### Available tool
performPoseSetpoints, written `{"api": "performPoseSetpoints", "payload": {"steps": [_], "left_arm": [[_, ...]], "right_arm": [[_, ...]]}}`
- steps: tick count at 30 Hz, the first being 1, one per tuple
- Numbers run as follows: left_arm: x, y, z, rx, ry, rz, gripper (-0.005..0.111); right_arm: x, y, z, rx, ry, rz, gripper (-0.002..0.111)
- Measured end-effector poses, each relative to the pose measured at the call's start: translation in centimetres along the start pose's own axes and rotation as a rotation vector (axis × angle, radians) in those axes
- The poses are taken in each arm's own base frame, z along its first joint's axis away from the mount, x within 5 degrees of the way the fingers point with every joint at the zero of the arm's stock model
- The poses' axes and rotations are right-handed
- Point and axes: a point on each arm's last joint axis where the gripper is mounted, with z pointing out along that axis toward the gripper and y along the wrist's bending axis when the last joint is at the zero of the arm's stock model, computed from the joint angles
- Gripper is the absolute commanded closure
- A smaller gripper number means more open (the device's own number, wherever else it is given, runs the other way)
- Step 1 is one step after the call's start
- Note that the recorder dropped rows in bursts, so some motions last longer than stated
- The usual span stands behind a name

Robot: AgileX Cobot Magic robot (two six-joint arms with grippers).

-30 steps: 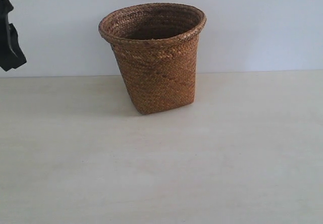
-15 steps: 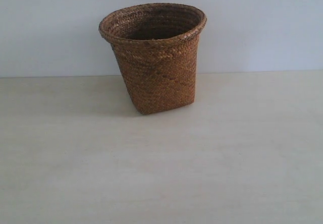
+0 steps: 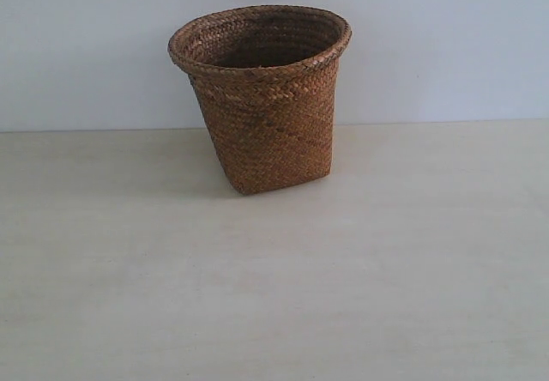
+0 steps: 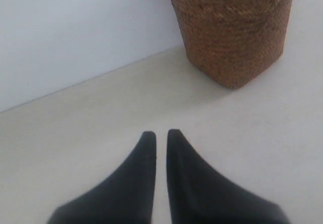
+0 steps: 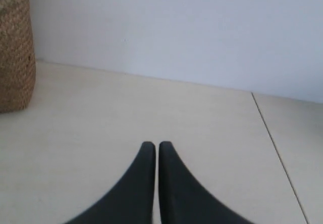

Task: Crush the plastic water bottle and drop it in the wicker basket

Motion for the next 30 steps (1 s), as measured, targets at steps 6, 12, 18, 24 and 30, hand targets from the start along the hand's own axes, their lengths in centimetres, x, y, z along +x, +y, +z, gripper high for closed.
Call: {"api": "performPoseSetpoints", "payload": {"steps": [6, 12, 18, 24, 30], "left_arm": [[2.4, -0.5, -2.0, -0.021, -0.13, -0.103, 0.102], [4.6, -1.0, -3.3, -0.032, -0.236, -0.167, 0.102], [6.2, -1.3, -4.7, -0.039, -0.333, -0.194, 0.102], [8.3, -1.7, -5.0, -0.049, -0.417, -0.198, 0.102], [9.8, -2.0, -4.5, -0.055, -0.462, -0.201, 0.102]], "right_arm": [[2.0, 0.5, -1.7, 0.023, -0.115, 0.014, 0.108], [4.7, 1.1, -3.1, 0.046, -0.226, 0.058, 0.108], [5.7, 1.6, -5.2, 0.03, -0.345, 0.138, 0.108], [6.7, 2.2, -7.2, 0.006, -0.451, 0.195, 0.108], [9.1, 2.2, -5.9, 0.037, -0.47, 0.228, 0.108]]}}
